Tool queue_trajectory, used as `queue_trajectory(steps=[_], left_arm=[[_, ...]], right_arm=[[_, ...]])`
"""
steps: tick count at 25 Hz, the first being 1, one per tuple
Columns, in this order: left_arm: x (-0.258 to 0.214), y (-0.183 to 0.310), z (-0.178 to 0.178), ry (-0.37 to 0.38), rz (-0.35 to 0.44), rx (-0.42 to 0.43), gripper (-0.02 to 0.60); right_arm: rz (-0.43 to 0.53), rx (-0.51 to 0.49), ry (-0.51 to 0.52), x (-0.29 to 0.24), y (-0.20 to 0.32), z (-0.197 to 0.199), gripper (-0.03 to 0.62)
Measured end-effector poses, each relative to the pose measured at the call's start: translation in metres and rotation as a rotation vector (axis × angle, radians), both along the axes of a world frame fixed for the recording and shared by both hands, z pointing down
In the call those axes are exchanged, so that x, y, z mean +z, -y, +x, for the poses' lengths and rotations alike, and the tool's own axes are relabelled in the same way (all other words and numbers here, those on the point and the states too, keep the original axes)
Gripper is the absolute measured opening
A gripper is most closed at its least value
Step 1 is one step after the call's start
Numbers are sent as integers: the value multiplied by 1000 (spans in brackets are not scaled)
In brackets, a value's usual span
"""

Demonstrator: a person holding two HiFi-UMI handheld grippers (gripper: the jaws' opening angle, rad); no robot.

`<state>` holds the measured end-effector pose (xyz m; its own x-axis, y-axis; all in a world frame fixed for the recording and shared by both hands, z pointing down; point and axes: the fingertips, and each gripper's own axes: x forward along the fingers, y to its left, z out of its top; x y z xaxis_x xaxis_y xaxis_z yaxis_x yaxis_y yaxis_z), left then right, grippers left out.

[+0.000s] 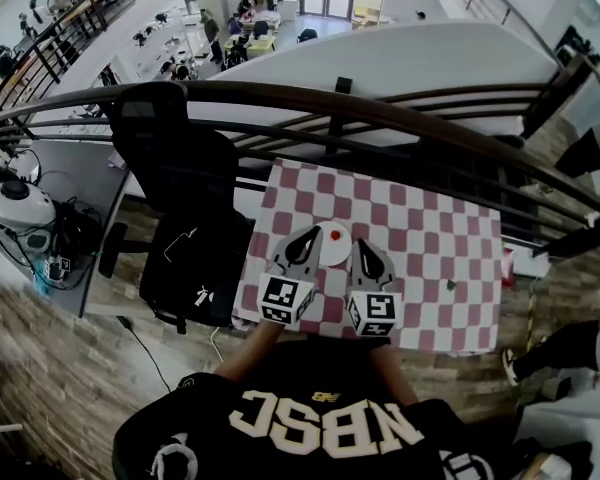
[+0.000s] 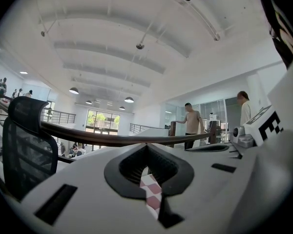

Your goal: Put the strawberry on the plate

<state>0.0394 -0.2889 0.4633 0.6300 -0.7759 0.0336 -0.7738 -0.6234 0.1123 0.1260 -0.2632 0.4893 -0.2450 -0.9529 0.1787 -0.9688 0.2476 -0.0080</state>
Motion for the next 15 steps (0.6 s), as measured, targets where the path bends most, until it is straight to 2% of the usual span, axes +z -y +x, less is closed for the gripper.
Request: queue_trajectory(steps=[4, 10, 15], left_arm=[[2, -1, 9, 9, 10, 25, 14], [19, -4, 18, 9, -85, 59, 14], [34, 0, 21, 25, -107, 64, 14]], right_arm=[[4, 23, 12, 2, 3, 9, 18], [-29, 19, 30, 15, 4, 8, 18], [-56, 0, 31, 28, 8, 3, 18]])
